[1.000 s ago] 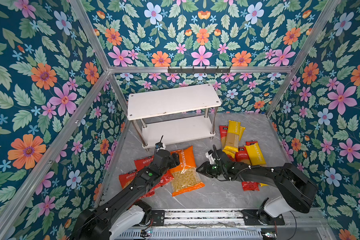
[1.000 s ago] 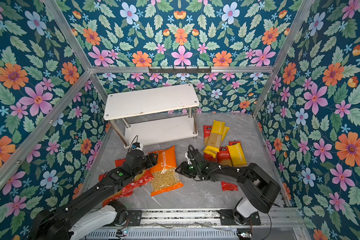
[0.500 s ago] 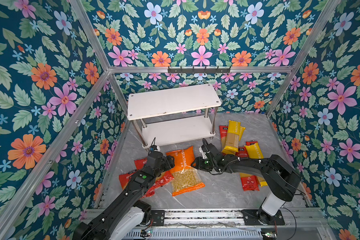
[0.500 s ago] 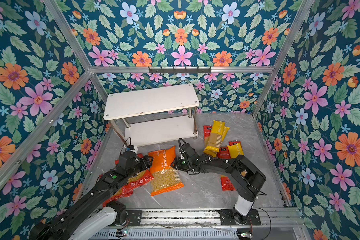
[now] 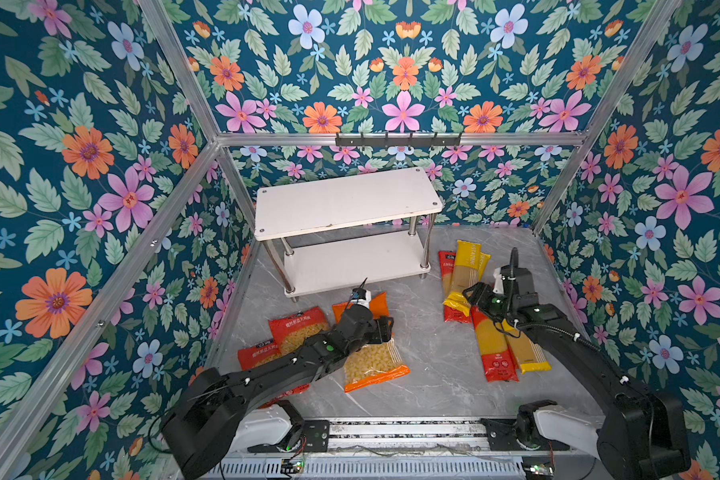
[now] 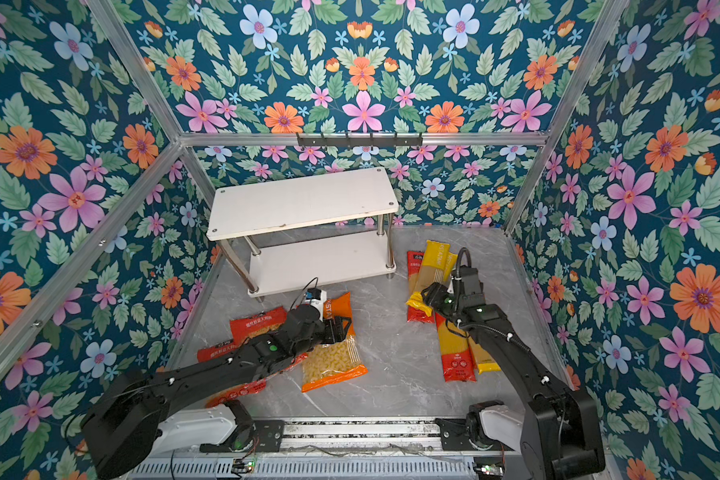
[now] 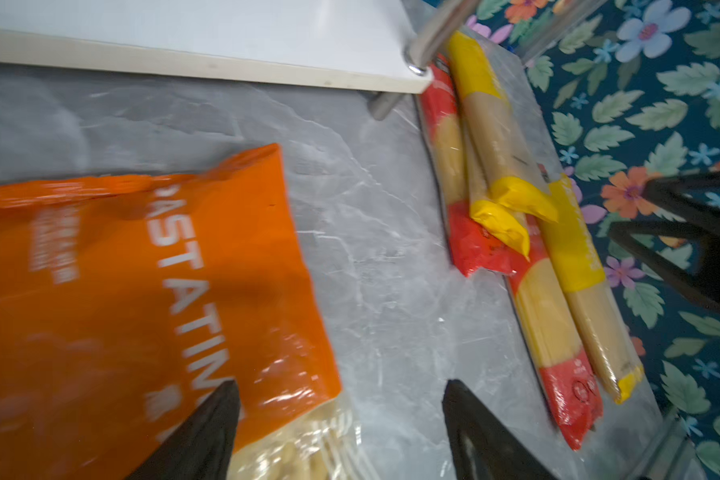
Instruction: Place and organize the pasta boxes and bags onto the shelf
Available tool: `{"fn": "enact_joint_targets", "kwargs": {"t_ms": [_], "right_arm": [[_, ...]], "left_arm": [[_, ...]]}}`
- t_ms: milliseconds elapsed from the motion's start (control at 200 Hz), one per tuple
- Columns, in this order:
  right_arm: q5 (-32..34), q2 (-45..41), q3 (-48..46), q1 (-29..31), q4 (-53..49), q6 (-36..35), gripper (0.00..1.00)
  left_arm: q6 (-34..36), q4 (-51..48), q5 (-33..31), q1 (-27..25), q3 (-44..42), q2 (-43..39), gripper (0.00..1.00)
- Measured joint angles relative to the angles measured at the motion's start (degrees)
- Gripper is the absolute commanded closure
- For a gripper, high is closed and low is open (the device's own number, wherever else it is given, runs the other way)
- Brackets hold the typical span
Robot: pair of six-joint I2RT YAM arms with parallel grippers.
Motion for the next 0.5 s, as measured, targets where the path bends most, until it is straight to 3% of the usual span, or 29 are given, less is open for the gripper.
{"fn": "enact_joint_targets", "kwargs": {"t_ms": [85,215,500], "right_arm": [[-2.3,3.6,0.9,-4.6,0.1,-0.3,0.32],[-4.4,10.0,3.9,-5.5,1.5,-0.8,0.33],[-4.7,20.0,8.1,-5.7,4.5,-1.7,0.36]], "left_arm": [[0.2,2.6,0.0,-1.9,3.4,5.2,0.20],[-0.2,5.4,0.0,-3.9,5.5,10.1,0.20],[-2.9,7.3,-0.2,-5.2,3.9,11.5,0.20]]}}
